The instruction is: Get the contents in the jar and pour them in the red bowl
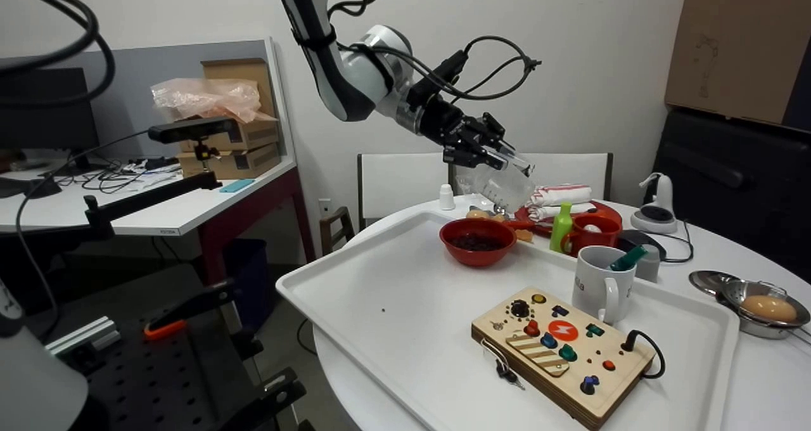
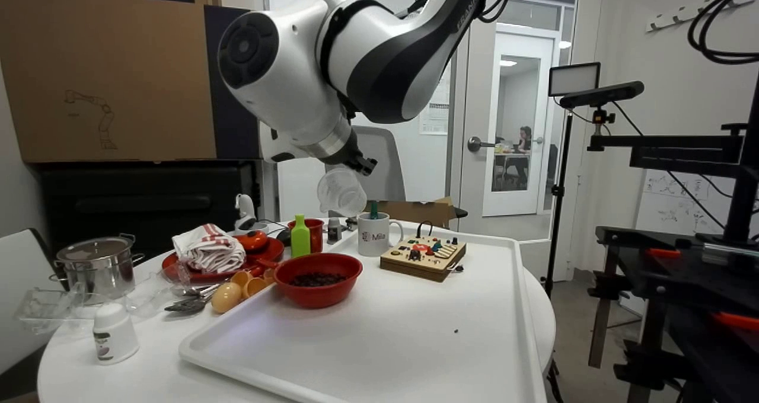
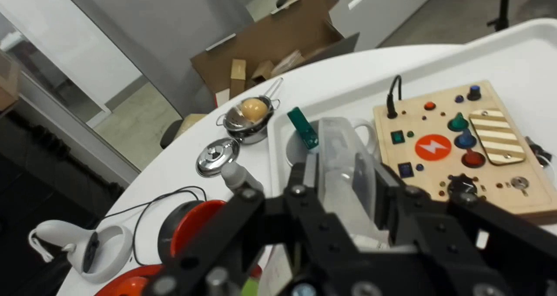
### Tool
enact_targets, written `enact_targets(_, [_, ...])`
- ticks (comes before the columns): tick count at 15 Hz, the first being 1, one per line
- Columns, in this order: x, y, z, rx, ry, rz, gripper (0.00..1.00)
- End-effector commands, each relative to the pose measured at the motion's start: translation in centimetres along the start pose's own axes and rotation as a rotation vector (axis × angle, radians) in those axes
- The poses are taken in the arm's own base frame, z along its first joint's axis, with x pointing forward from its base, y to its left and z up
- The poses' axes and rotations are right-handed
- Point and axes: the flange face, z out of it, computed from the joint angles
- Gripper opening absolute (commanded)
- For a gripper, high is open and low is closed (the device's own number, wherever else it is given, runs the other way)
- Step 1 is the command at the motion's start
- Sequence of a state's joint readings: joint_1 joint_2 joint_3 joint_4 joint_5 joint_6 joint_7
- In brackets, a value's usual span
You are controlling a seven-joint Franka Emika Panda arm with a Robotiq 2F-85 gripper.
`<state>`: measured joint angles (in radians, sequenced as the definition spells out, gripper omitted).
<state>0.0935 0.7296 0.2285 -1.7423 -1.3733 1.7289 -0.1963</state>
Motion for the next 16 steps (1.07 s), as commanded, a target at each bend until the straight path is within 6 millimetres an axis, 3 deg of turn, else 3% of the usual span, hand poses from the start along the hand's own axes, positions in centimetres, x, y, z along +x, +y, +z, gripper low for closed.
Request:
enact_targets(1, [-0.3, -0.1, -0.1, 0.027, 0.032, 0.02, 0.07])
enact_targets(2, [-0.6, -0.1, -0.1, 0.03, 0.038, 0.025, 0.27])
enact_targets(6, [-0.3, -0.3, 0.0, 0.025, 0.031, 0.019, 0.27])
enact_targets(7, [-0.3, -0.3, 0.0, 0.025, 0.031, 0.019, 0.07])
enact_targets(9, [-0.6, -0.2, 0.6, 0.117, 0.065, 0.074, 0.07])
enact_targets(16, [-3.0, -0.5, 8.0, 0.498, 0.078, 0.239, 0.07])
